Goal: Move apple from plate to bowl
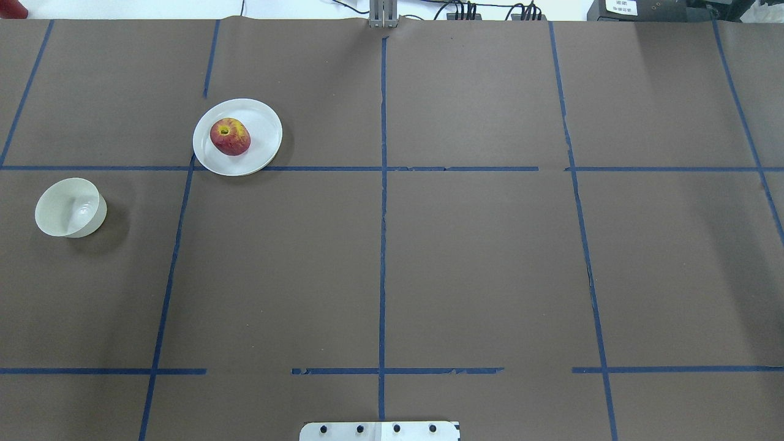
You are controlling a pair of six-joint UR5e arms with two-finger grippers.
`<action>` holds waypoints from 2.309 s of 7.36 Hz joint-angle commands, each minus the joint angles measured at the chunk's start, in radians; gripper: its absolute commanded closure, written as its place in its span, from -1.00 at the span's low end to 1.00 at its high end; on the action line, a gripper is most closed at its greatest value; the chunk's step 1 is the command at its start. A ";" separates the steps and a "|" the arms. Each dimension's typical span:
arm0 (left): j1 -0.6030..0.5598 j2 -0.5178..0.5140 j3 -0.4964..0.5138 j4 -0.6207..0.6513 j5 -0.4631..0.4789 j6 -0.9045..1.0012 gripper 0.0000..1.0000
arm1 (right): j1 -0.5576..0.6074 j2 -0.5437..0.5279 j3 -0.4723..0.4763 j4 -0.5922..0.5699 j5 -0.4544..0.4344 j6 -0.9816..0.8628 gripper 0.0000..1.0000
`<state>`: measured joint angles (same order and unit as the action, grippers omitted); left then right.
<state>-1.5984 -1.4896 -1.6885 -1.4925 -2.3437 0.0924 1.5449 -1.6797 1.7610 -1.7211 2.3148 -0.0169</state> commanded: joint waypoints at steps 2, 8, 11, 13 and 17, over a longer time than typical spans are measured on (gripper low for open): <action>0.008 -0.052 -0.014 0.000 0.007 -0.014 -1.00 | 0.000 0.000 0.000 0.000 0.000 0.000 -1.00; 0.395 -0.301 -0.210 0.006 0.035 -0.564 -1.00 | 0.000 0.002 0.000 0.000 0.000 0.000 -1.00; 0.595 -0.523 -0.069 0.006 0.040 -0.852 -1.00 | 0.001 0.000 0.000 0.000 0.000 0.000 -1.00; 0.610 -0.703 0.155 -0.006 0.056 -0.899 -1.00 | 0.000 0.000 0.000 0.000 0.000 0.000 -1.00; 0.629 -0.735 0.401 -0.315 0.119 -0.979 -1.00 | 0.000 0.000 0.000 0.000 0.000 0.000 -1.00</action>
<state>-0.9730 -2.2165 -1.3623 -1.7072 -2.2342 -0.8548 1.5452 -1.6797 1.7610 -1.7211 2.3148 -0.0169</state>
